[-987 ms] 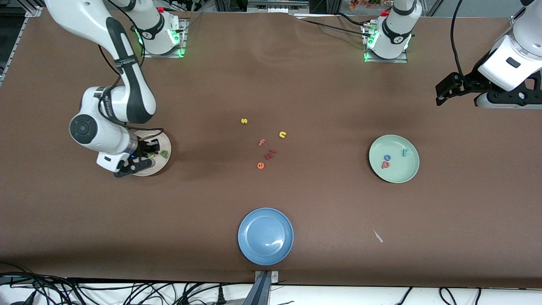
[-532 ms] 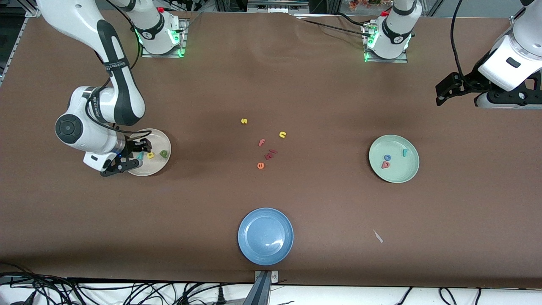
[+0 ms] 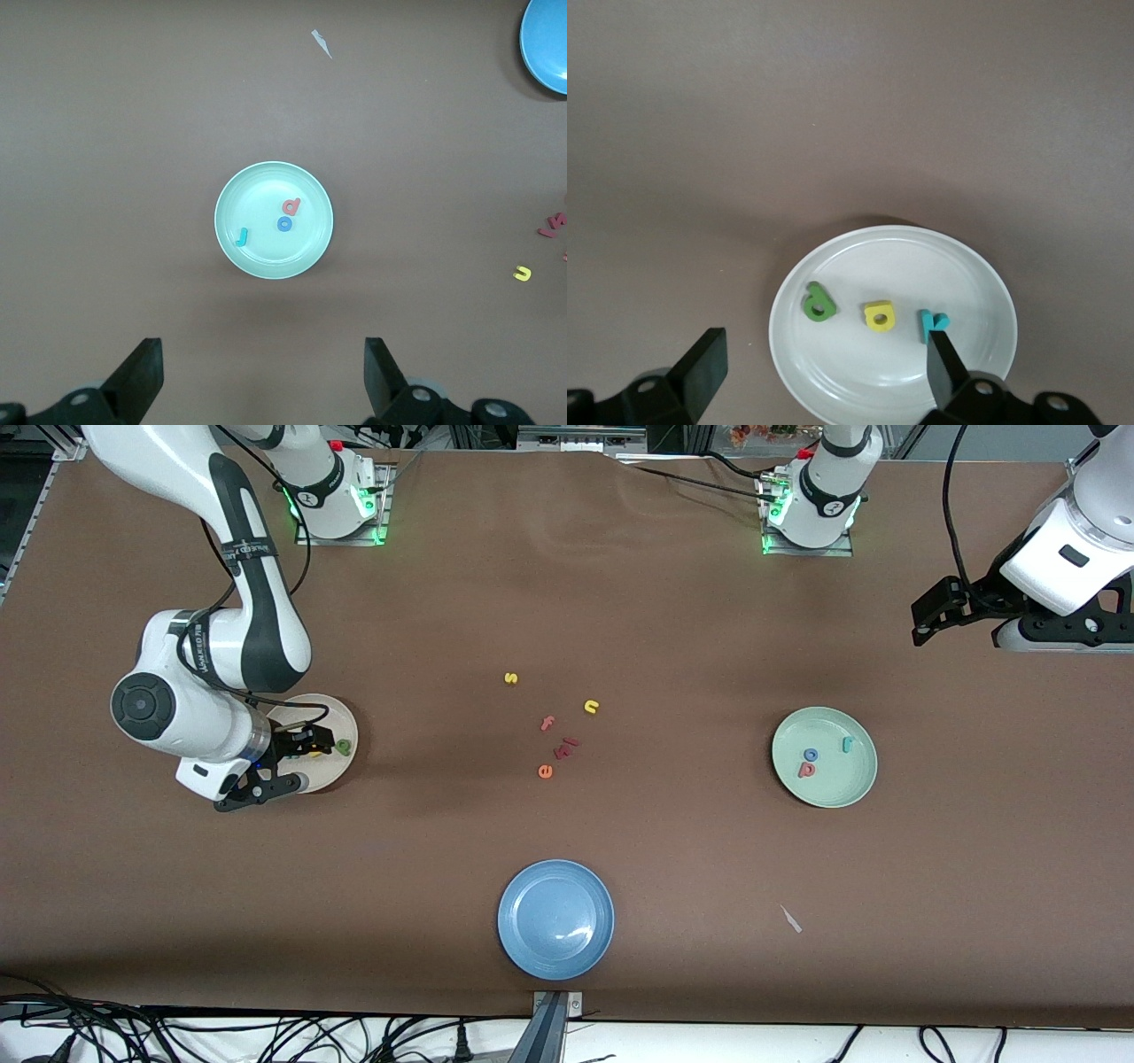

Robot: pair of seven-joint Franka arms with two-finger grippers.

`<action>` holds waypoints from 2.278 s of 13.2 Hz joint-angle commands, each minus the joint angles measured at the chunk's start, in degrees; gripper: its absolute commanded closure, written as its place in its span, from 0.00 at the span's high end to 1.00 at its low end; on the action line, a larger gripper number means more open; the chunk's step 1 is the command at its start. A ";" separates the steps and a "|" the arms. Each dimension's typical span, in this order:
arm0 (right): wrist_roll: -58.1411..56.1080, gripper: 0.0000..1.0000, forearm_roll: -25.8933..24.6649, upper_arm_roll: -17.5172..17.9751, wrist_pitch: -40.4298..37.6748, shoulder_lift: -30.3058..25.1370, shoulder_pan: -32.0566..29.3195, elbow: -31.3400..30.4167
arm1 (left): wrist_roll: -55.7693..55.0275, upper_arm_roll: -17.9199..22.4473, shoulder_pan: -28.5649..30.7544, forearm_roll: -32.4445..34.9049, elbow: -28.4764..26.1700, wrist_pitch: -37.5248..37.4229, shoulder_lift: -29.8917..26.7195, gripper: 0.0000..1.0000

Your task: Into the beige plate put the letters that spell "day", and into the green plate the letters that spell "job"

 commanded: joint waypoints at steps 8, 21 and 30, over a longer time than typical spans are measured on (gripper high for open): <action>5.29 1.00 -15.21 21.07 -5.98 -11.73 -18.27 0.20 | 1.06 0.37 -0.26 -0.46 0.06 -0.68 -0.35 1.00; 13.18 1.00 -15.30 17.13 -35.09 -25.81 -21.44 9.60 | 1.06 0.37 -0.18 -0.46 0.06 -0.68 -0.35 1.00; 13.81 1.00 -9.76 17.13 -33.33 -24.76 -23.04 9.42 | 1.06 0.37 -0.18 -0.46 0.06 -0.68 -0.35 1.00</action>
